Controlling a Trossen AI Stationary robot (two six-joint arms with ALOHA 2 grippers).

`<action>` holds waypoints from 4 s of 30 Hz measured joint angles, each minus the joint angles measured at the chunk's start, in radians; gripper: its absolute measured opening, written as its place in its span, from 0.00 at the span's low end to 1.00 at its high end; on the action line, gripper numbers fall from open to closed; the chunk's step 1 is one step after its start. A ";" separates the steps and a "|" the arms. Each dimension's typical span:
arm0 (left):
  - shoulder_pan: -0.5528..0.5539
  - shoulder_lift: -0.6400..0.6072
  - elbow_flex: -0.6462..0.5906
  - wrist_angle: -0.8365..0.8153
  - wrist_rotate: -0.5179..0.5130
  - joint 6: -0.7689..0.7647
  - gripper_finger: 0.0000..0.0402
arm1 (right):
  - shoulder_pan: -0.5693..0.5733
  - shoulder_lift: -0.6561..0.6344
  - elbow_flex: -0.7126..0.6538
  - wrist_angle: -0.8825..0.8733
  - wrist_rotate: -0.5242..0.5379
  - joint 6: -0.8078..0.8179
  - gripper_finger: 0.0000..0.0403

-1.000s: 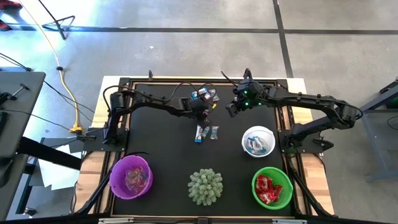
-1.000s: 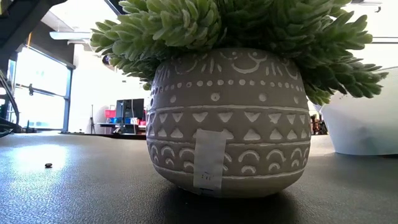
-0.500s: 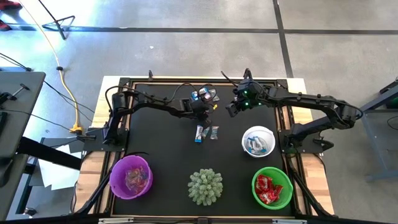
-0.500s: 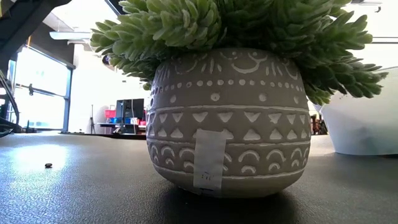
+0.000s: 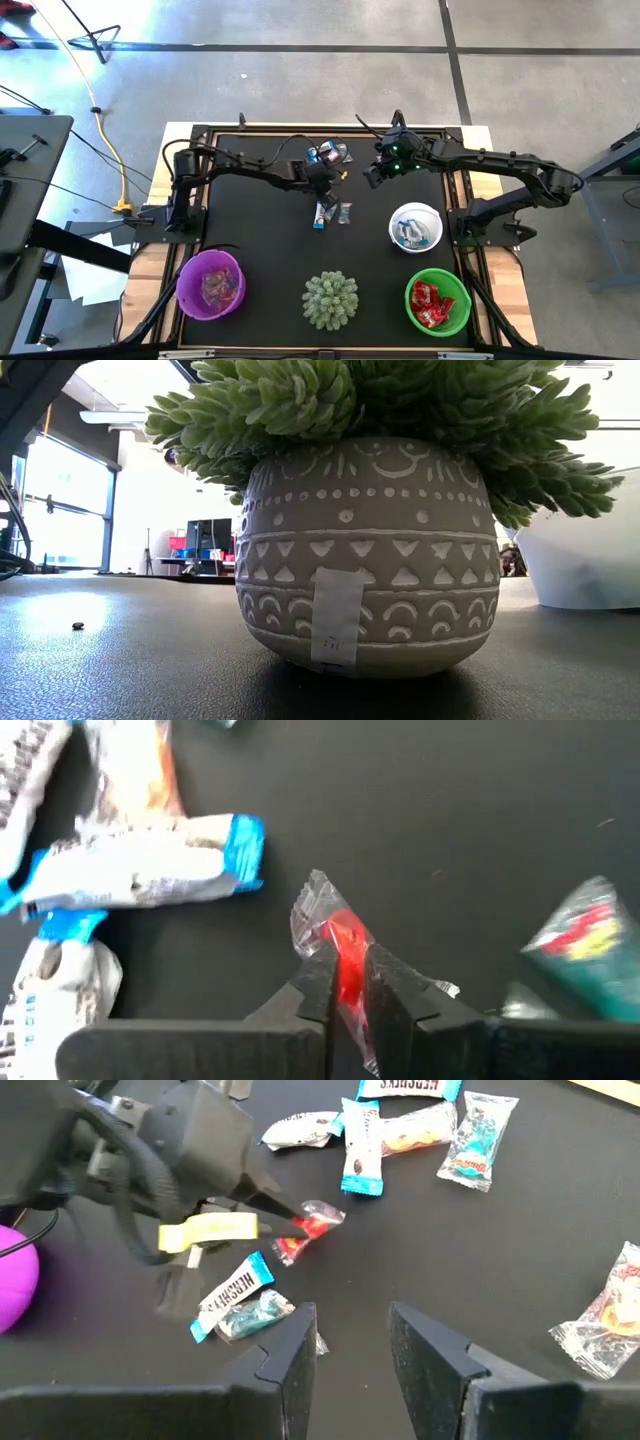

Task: Sort candy
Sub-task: Put the transparent candy wrapper into the purple bucket

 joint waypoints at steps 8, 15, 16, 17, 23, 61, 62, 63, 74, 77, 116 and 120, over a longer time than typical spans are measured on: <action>-0.007 -0.113 0.001 -0.133 0.042 -0.030 0.06 | 0.000 0.000 0.000 0.001 0.004 -0.004 0.31; -0.038 -0.283 0.002 -0.297 0.148 -0.080 0.06 | 0.000 0.000 0.000 0.002 0.003 -0.024 0.31; -0.047 -0.311 0.002 -0.313 0.158 -0.081 0.06 | 0.000 0.000 0.000 0.002 0.003 -0.025 0.31; -0.055 -0.339 0.002 -0.329 0.164 -0.094 0.06 | 0.000 0.000 0.000 0.002 0.003 -0.024 0.31; -0.128 -0.501 0.002 -0.430 0.169 -0.207 0.06 | 0.000 0.000 0.000 0.006 0.011 -0.019 0.31; -0.849 -0.771 0.003 -1.171 0.408 -1.281 0.25 | 0.000 0.000 0.000 0.010 0.113 0.008 0.31; -0.846 -0.771 0.003 -1.167 0.388 -1.269 0.27 | 0.000 0.000 0.000 0.010 0.120 0.008 0.31; -0.841 -0.771 0.003 -1.165 0.359 -1.251 0.27 | 0.000 0.000 0.000 0.010 0.127 0.008 0.31; -0.635 -0.771 0.003 -1.028 0.135 -0.861 0.29 | 0.000 0.000 0.000 0.010 0.149 0.008 0.31; -0.551 -0.758 0.003 -0.940 0.089 -0.715 0.29 | 0.000 0.000 0.000 0.010 0.149 0.014 0.31; 0.115 -0.213 0.003 -0.036 0.139 0.061 0.29 | 0.000 0.000 0.000 -0.074 0.082 0.000 0.31; 0.142 -0.211 0.022 -0.062 0.141 0.058 0.29 | 0.000 0.000 0.000 -0.074 0.082 0.000 0.31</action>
